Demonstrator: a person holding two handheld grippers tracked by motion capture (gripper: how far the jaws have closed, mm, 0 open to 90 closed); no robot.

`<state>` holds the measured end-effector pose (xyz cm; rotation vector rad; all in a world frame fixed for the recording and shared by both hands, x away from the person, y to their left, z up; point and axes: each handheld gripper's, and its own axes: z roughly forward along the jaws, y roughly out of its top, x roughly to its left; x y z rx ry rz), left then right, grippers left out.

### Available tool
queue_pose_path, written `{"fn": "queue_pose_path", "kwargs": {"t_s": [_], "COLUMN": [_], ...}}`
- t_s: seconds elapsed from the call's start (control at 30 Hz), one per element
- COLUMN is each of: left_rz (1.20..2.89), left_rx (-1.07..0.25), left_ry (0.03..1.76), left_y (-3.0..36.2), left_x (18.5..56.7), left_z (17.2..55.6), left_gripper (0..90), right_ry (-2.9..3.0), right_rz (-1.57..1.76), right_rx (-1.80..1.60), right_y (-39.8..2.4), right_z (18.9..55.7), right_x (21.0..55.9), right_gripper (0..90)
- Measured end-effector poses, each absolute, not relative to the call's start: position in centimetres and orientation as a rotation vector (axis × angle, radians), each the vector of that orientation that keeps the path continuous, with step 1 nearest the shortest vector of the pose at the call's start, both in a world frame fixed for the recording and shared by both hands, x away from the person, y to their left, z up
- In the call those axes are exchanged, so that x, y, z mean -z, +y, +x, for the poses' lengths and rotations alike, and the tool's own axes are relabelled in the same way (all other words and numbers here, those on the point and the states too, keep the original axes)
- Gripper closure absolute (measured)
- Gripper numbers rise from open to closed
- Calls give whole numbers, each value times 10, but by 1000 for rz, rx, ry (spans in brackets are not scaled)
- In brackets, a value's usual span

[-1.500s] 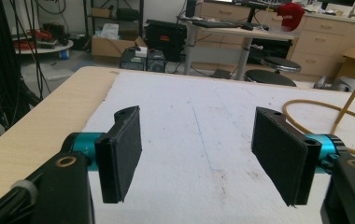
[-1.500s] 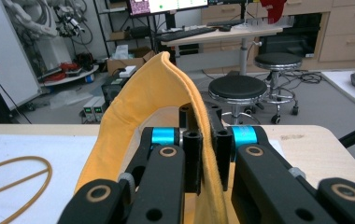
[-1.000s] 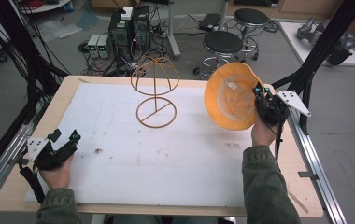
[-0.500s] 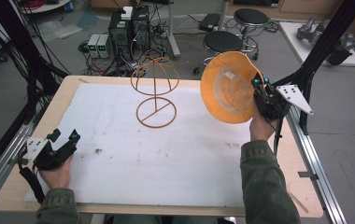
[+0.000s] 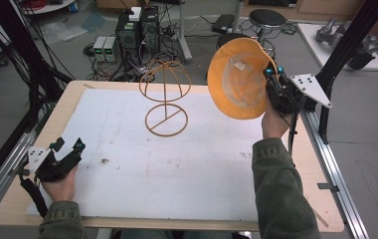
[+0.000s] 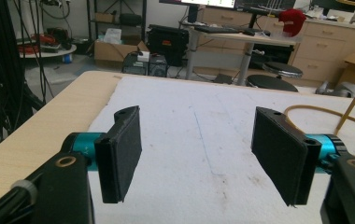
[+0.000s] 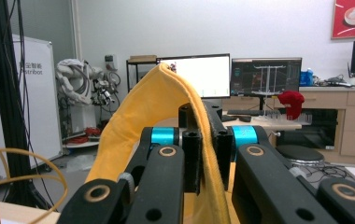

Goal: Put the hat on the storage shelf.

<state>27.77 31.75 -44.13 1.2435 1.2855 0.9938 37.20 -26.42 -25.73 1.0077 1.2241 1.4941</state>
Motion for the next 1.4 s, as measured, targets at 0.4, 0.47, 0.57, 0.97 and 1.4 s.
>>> {"fn": "queue_pose_path", "kwargs": {"t_s": [0.4,0.47,0.57,0.97,1.4], "left_rz": [1240,1235,1234,1219,1212], "left_rx": [-974,-973,-973,-963,-965], "left_ry": [1280,1280,1279,1283,1287], "left_y": [316,316,316,318,319], "left_x": [441,441,441,441,441], "left_z": [276,276,276,276,276], "left_gripper": [333,334,334,333,332], "right_ry": [1242,1249,1254,1294,1292], "right_rz": [982,975,966,882,822], "right_rx": [-1470,-1461,-1453,-1389,-1418], "right_y": [-237,-232,-225,-167,-130], "right_z": [384,386,391,408,406], "right_x": [240,238,234,219,206], "right_gripper": [864,864,864,864,864]}}
